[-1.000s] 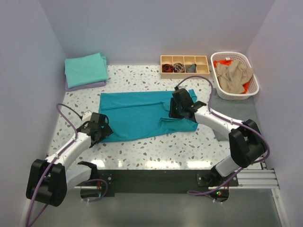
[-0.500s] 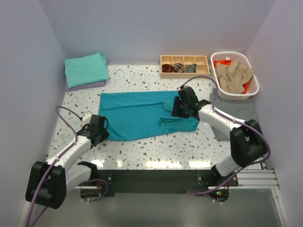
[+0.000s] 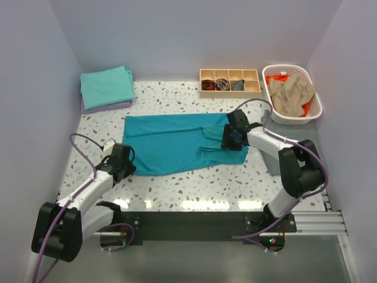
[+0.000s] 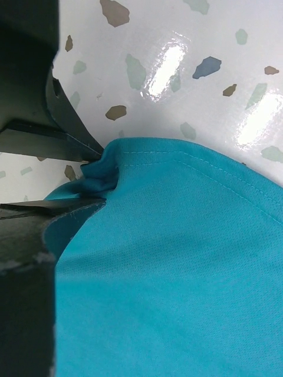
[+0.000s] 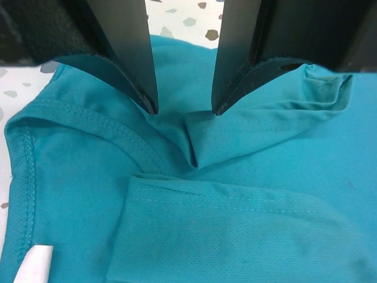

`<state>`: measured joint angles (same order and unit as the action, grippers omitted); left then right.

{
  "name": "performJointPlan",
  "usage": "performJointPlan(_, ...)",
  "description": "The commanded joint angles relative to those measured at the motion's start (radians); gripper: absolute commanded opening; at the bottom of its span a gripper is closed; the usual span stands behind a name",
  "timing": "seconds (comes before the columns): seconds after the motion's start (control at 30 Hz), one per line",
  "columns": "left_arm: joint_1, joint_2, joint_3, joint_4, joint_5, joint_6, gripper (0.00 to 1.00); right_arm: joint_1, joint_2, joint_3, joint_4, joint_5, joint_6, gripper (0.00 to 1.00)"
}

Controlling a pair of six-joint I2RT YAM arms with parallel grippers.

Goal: Fold and stack the t-shirts
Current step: Fold the tshirt

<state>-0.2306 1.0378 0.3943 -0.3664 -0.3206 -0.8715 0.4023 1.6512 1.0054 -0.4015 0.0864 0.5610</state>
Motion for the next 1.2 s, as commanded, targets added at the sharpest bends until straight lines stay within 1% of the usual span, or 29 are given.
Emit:
performJointPlan(0.0,-0.004,-0.012,-0.014,0.007,0.020,0.012,0.35,-0.013,0.038,0.002,0.041,-0.028,0.008,0.45)
performJointPlan(0.23,-0.004,-0.015,-0.009,0.003,0.012,0.022,0.35,-0.031,0.070,0.002,0.090,-0.083,0.004,0.42)
performJointPlan(0.47,-0.004,-0.009,-0.012,0.009,0.011,0.023,0.35,-0.031,0.059,-0.002,0.116,-0.105,0.004,0.40)
performJointPlan(0.53,-0.004,-0.004,-0.014,0.014,0.012,0.023,0.35,-0.034,0.065,0.007,0.109,-0.109,-0.003,0.36)
performJointPlan(0.73,-0.004,0.005,-0.012,0.014,0.015,0.029,0.34,-0.033,0.018,-0.010,0.102,-0.103,0.005,0.37)
performJointPlan(0.83,-0.004,0.010,-0.011,0.023,0.017,0.031,0.34,-0.033,0.045,-0.002,0.101,-0.111,-0.004,0.36)
performJointPlan(0.93,-0.004,0.019,-0.009,0.024,0.020,0.032,0.34,-0.033,0.056,-0.002,0.121,-0.126,0.003,0.32)
performJointPlan(1.07,-0.004,0.019,-0.014,0.027,0.020,0.032,0.34,-0.034,0.068,0.012,0.122,-0.134,0.002,0.16)
performJointPlan(1.1,-0.004,0.019,-0.012,0.027,0.020,0.032,0.34,-0.033,0.071,0.012,0.122,-0.134,0.000,0.14)
performJointPlan(1.17,-0.006,0.022,-0.009,0.029,0.020,0.034,0.34,-0.034,0.067,0.016,0.116,-0.125,-0.007,0.06)
